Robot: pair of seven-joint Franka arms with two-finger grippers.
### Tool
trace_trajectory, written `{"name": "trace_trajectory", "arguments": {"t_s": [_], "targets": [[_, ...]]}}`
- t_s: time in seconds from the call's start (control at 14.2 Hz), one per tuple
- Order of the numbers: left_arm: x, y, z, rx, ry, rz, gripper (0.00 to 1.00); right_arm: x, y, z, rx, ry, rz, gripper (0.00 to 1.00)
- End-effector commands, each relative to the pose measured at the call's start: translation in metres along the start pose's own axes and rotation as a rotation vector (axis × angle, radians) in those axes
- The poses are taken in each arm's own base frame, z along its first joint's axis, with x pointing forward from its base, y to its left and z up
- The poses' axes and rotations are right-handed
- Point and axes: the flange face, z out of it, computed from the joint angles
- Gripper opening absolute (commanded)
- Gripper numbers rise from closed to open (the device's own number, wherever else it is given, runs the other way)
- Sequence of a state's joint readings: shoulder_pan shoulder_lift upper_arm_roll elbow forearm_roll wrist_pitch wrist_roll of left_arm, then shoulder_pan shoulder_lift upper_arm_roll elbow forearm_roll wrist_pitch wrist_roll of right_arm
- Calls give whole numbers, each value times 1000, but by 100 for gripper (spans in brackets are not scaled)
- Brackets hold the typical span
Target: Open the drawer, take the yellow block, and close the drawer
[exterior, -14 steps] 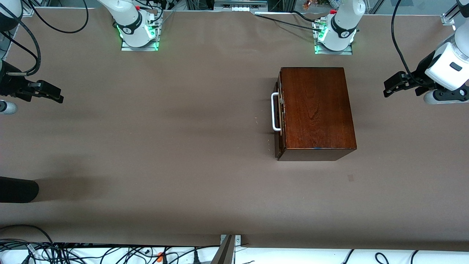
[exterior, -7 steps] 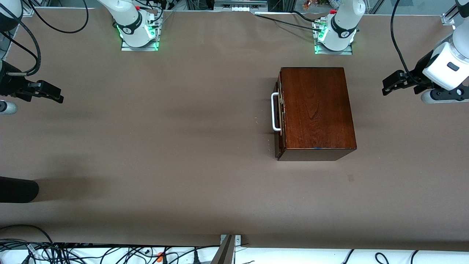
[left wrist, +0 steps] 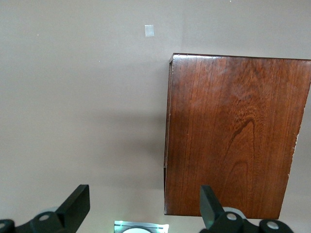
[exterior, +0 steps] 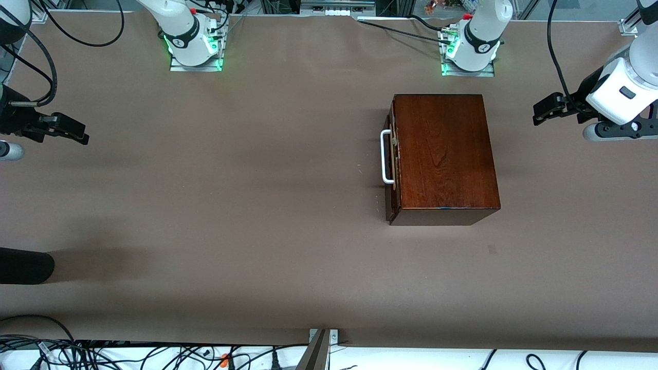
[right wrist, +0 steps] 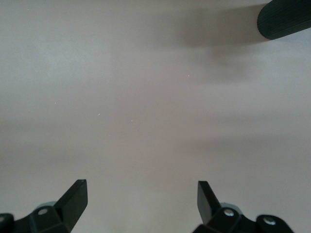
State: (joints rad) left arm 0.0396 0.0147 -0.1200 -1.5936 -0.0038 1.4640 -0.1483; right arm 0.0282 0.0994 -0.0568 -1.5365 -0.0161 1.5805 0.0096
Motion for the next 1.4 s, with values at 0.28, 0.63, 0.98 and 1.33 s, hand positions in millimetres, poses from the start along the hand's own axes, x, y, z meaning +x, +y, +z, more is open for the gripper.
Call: {"name": "trace_trajectory", "arguments": {"t_s": [0.28,0.63,0.98,1.33], "targets": [[18,82,52,1,-113,223,100,-1,2,-1,4,-4,6,100],[39,250,99,-18,-37,386,100,-1,2,0,4,-6,9,100],[12,364,167,86,50,313,100,-1,2,0,4,-6,8,100],[1,382,228,260,63,282,100,-1,2,-1,4,-4,6,100]]}}
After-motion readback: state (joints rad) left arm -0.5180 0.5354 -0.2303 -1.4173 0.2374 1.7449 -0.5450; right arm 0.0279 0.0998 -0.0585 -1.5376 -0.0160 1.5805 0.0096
